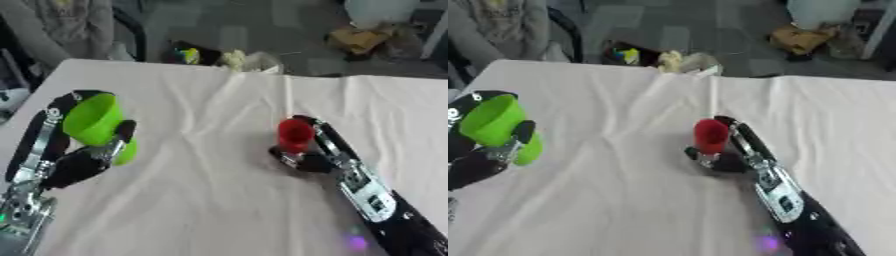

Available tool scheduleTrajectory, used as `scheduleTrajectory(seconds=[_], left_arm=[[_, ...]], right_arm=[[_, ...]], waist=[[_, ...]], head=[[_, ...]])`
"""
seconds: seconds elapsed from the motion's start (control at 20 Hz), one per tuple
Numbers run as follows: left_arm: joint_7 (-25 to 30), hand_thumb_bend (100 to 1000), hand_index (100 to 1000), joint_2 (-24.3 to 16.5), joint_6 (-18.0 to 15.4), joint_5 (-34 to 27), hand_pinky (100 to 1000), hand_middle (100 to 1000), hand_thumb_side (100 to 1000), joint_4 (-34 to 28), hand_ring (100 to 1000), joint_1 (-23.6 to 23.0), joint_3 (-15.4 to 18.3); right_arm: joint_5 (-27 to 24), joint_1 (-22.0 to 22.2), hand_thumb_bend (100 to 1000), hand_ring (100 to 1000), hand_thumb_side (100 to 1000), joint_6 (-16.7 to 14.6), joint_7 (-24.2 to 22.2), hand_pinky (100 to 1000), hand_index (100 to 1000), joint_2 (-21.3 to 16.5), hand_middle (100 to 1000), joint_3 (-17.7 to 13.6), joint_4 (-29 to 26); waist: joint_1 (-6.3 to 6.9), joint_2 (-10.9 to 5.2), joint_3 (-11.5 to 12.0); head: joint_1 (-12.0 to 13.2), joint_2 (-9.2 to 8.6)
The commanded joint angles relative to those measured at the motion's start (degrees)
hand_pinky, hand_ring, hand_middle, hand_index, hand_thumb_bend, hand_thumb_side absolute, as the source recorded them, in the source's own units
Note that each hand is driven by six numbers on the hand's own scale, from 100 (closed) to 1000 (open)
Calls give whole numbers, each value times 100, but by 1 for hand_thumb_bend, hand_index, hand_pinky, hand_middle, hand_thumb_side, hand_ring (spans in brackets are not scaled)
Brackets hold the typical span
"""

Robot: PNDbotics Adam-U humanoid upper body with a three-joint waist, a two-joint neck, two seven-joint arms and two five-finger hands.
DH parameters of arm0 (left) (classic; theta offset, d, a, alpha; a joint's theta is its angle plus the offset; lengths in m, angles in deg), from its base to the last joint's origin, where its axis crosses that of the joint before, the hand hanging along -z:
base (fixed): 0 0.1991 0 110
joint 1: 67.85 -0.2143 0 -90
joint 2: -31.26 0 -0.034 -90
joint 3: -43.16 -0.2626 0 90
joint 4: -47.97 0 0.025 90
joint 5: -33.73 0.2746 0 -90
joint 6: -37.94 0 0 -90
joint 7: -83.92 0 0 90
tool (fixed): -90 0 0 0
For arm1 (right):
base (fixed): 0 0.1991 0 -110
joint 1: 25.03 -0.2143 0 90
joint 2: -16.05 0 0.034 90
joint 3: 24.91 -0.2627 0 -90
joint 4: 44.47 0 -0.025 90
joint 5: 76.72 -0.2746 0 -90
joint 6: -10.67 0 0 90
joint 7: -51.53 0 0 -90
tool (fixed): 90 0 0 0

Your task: Pour the contents of one cup into another cup.

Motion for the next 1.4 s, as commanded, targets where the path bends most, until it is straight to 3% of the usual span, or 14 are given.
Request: scheduleTrajectory(seconds=[0.05,0.15,0.3,0.4,0.7,1.05,1.4], left_arm=[[9,123,707,-47,-6,13,348,405,283,-112,319,84,9],[6,119,707,-47,-6,13,348,405,283,-114,320,83,11],[-3,115,706,-54,-4,28,347,404,282,-116,314,83,16],[-8,113,706,-63,-2,41,348,404,282,-116,310,81,20],[8,108,707,-139,18,144,345,400,281,-69,305,43,41],[100,106,707,-328,19,381,341,394,281,107,298,-127,50],[224,100,708,-482,-32,475,340,393,285,347,296,-235,-41]], right_arm=[[80,-79,497,898,557,-34,-36,855,664,4,371,9,53],[94,-82,432,871,526,-44,-30,836,639,17,333,0,81],[95,-84,177,817,374,-12,28,779,577,21,264,-17,92],[86,-76,100,796,287,39,81,757,550,14,240,-21,75],[42,-2,100,765,216,170,123,729,519,-51,214,-17,-133],[-36,200,100,759,195,335,-17,723,512,-312,208,-37,-670],[-240,363,100,754,185,460,-139,721,513,-651,208,-81,-1308]], waist=[[26,-70,14],[27,-69,9],[25,-66,-19],[23,-66,-43],[26,-94,-167],[19,-162,-420],[-68,-223,-707]], head=[[-12,16],[-14,18],[-8,11],[-4,8],[22,7],[66,34],[122,42]])
